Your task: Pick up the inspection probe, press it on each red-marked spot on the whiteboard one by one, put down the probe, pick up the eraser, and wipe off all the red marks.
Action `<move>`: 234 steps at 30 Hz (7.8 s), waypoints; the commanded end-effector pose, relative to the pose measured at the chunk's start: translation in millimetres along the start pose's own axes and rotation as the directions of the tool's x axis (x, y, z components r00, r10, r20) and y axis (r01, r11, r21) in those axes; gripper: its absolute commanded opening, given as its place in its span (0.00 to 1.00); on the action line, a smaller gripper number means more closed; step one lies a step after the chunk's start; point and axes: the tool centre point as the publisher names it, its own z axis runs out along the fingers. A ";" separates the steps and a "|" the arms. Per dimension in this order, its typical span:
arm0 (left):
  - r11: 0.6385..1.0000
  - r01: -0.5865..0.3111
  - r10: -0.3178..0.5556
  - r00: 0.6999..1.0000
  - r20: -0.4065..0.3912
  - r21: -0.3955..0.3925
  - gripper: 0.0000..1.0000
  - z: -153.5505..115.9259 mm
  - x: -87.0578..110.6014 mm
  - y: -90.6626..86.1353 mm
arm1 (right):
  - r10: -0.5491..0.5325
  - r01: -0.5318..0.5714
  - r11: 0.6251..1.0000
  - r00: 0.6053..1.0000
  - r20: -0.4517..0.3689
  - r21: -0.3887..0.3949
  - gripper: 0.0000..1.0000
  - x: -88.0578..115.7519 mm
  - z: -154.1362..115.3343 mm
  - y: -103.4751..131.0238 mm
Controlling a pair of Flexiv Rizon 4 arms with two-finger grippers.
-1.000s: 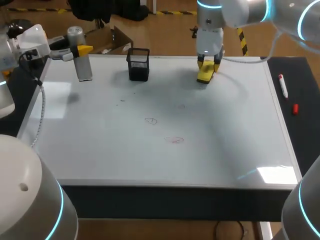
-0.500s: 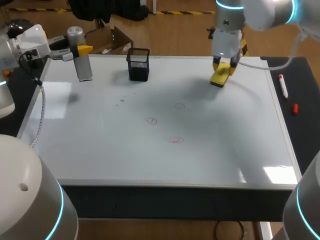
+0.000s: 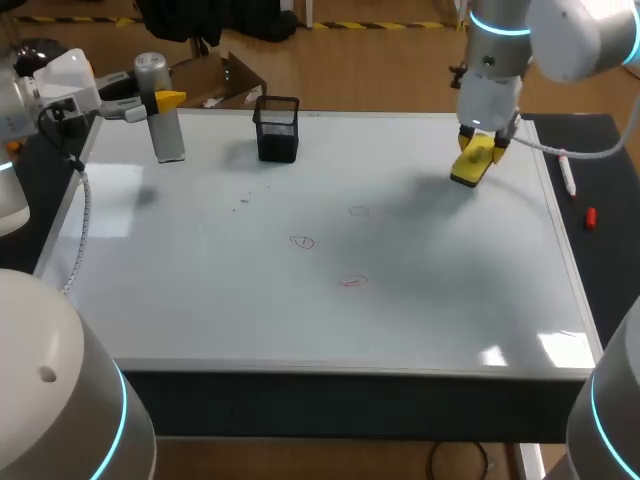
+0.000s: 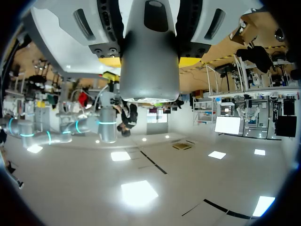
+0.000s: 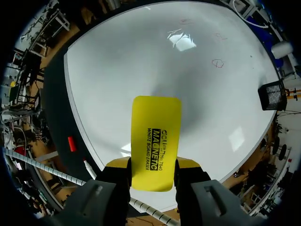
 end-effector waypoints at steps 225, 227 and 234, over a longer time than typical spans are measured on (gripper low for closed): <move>0.996 -0.024 0.029 0.998 -0.063 0.084 0.00 5.6 -14.1 3.7 | 0.017 -0.019 0.999 0.998 0.053 0.039 0.00 25.6 -6.6 12.5; 0.996 -0.024 0.029 0.998 -0.063 0.084 0.00 5.6 -14.1 3.7 | 0.017 -0.019 0.999 0.998 0.053 0.039 0.00 25.6 -6.6 12.5; 0.996 -0.024 0.029 0.998 -0.063 0.084 0.00 5.6 -14.1 3.7 | 0.017 -0.019 0.999 0.998 0.053 0.039 0.00 25.6 -6.6 12.5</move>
